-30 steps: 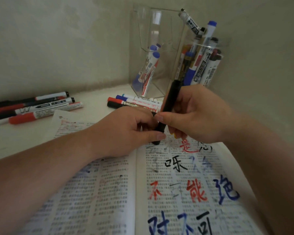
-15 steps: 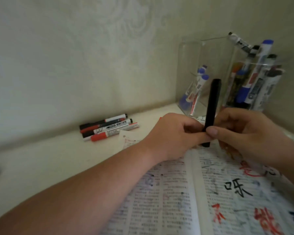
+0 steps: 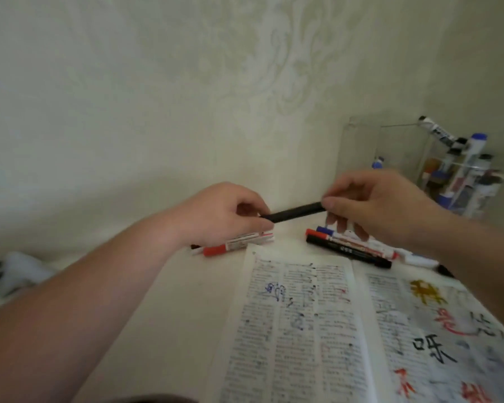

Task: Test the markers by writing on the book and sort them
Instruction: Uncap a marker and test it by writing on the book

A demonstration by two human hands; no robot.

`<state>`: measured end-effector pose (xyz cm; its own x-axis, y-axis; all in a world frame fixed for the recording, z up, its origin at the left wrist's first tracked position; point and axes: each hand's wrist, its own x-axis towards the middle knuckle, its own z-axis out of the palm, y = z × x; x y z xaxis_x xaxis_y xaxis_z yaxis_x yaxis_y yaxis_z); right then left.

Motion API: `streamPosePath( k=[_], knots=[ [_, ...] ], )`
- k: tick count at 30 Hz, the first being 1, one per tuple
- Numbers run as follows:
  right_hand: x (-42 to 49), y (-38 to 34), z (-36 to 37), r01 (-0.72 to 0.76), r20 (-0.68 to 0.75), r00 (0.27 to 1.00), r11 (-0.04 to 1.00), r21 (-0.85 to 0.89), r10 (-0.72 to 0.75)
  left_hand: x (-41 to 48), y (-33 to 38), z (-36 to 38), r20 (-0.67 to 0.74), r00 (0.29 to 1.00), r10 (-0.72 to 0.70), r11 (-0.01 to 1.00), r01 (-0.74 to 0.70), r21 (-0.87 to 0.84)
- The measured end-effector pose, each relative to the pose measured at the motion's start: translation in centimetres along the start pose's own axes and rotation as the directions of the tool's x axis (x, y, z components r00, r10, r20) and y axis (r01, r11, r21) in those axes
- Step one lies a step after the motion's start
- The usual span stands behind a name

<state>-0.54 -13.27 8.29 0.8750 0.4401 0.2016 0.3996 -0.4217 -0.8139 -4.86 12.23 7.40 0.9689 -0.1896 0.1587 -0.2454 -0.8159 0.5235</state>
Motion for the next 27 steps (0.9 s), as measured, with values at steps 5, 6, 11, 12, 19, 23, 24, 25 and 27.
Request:
streamPosePath(
  k=[5,6,11,12,19,23,24,25,27],
  knots=[
    [5.5,0.5,7.3,0.104,0.063,0.994,0.9,-0.423,-0.086,-1.1,-7.5,0.5,-0.284,0.956,-0.067,0.987,0.104,0.119],
    [6.3,0.8,8.6,0.117,0.07,0.993,0.877,-0.467,-0.096,-1.2,-8.6,0.9,-0.312,0.947,-0.071,0.982,0.121,0.144],
    [8.8,2.1,12.0,0.084,0.034,0.996,0.85,-0.52,-0.078,-1.3,-10.8,1.9,-0.388,0.922,-0.013,0.98,0.088,0.177],
    [9.0,2.3,12.0,0.073,0.031,0.997,0.853,-0.517,-0.067,-1.3,-10.8,2.0,-0.391,0.92,-0.001,0.979,0.08,0.186],
    [7.6,1.5,7.6,0.079,-0.014,0.994,0.791,-0.607,-0.111,-1.1,-10.8,2.5,-0.412,0.911,0.032,0.969,0.073,0.238],
    [4.5,1.8,2.6,-0.048,0.054,0.986,0.585,-0.81,0.156,-1.3,-9.9,2.7,-0.466,0.883,0.066,0.973,0.048,0.227],
    [3.7,2.1,1.7,-0.068,0.063,0.973,0.537,-0.841,0.222,-1.4,-9.7,2.8,-0.466,0.881,0.079,0.974,0.031,0.224],
    [3.0,2.4,1.1,-0.081,0.065,0.962,0.507,-0.858,0.264,-1.4,-9.3,2.9,-0.462,0.882,0.093,0.976,0.012,0.218],
    [1.8,3.0,0.4,-0.085,0.068,0.954,0.481,-0.873,0.291,-1.6,-8.3,3.2,-0.429,0.892,0.143,0.973,-0.048,0.224]
  ],
)
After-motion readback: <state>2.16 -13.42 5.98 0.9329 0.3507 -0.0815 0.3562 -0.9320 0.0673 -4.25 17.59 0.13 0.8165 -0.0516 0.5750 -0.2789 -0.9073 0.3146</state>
